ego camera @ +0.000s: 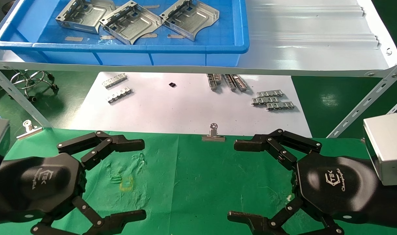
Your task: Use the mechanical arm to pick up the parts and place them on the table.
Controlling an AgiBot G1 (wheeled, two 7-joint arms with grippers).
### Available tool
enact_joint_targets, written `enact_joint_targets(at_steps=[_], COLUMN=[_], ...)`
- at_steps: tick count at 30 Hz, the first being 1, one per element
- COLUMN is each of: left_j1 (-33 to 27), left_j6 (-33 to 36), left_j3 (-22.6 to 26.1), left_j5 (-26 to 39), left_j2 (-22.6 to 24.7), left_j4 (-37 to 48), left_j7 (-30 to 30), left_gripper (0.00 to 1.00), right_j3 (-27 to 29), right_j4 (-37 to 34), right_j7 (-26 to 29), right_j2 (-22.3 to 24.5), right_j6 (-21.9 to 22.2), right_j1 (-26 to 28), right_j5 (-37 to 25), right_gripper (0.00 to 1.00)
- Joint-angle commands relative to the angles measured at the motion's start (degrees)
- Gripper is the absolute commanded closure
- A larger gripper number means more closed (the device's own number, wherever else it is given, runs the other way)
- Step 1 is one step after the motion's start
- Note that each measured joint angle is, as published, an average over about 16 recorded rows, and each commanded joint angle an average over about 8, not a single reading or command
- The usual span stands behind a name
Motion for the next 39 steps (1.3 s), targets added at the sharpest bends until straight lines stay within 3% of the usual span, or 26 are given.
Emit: enact_joint_targets(at_steps=[1, 9, 16, 23, 31, 39], left_j1=[0.0, 0.0, 0.0, -2.9, -10.2, -21.6], left_j6=[0.0, 0.0, -1.1, -6.4, -12.5, -18.9], left_j3=[0.0, 0.0, 0.2, 0.7, 1.2, 4.7], left_j5=[0.0, 0.0, 0.2, 1.5, 4.6, 13.4], left_j2=[0.0, 0.0, 0.6, 4.2, 8.3, 13.2], left_j4=[0.0, 0.0, 1.1, 3.9, 8.1, 18.5], left_j7=[0.0, 0.0, -0.4, -2.1, -3.2, -3.7], left_gripper=[0.00, 0.00, 0.00, 0.00, 0.00, 0.00], right_j3=[0.0, 0.0, 0.0, 0.0, 0.0, -0.1], right_j4=[0.0, 0.0, 0.0, 0.0, 0.0, 0.0], right_j7=[0.0, 0.0, 0.0, 0.0, 0.0, 0.0], right_j2=[0.0, 0.0, 0.0, 0.0, 0.0, 0.0], right_j6=[0.0, 0.0, 0.0, 0.0, 0.0, 0.0], right_j1=[0.0, 0.0, 0.0, 0.0, 0.0, 0.0], right_j5=[0.0, 0.0, 0.0, 0.0, 0.0, 0.0], right_gripper=[0.01, 0.98, 1.00, 1.00, 1.00, 1.00])
